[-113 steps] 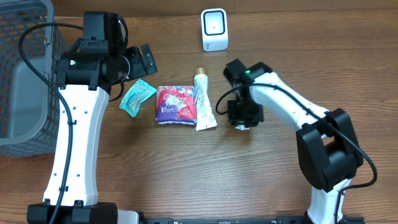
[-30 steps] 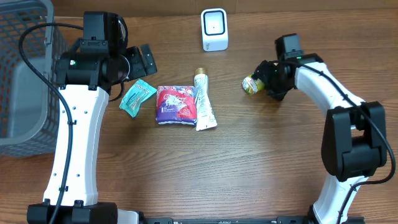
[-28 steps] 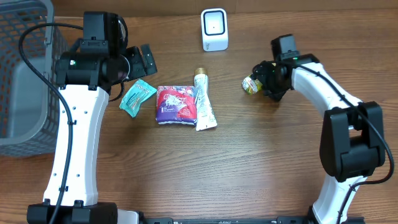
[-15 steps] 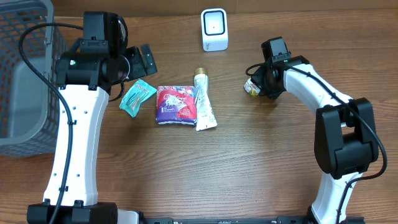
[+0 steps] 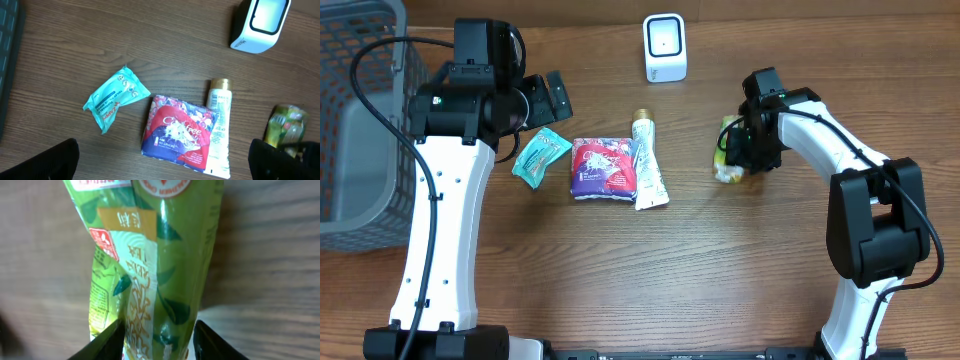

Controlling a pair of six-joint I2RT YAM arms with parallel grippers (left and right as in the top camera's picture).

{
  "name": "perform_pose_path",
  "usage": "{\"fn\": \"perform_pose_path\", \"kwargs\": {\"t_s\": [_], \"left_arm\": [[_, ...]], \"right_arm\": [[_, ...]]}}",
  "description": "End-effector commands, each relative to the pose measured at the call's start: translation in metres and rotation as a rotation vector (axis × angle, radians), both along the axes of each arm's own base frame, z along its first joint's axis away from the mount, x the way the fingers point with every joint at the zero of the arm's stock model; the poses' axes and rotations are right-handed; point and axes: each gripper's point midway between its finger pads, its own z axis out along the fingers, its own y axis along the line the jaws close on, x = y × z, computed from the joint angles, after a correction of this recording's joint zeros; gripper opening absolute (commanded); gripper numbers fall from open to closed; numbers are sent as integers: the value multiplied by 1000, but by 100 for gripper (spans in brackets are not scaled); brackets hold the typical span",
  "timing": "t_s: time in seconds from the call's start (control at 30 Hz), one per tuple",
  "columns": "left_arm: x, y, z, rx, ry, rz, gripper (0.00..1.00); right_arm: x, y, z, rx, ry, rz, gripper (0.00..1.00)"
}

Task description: Scan the item barcode

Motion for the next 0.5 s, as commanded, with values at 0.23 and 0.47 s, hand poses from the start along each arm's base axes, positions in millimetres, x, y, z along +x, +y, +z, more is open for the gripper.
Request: {"fn": "perform_pose_path", "kwargs": {"t_s": [0.23, 0.47], "left_arm": [[2, -1, 1, 7, -4, -19, 100], [2, -1, 1, 7, -4, -19, 100]], "right_arm": [[-2, 18, 12, 212, 17, 92, 50], [-8, 35, 16, 275, 37, 102, 66]]}}
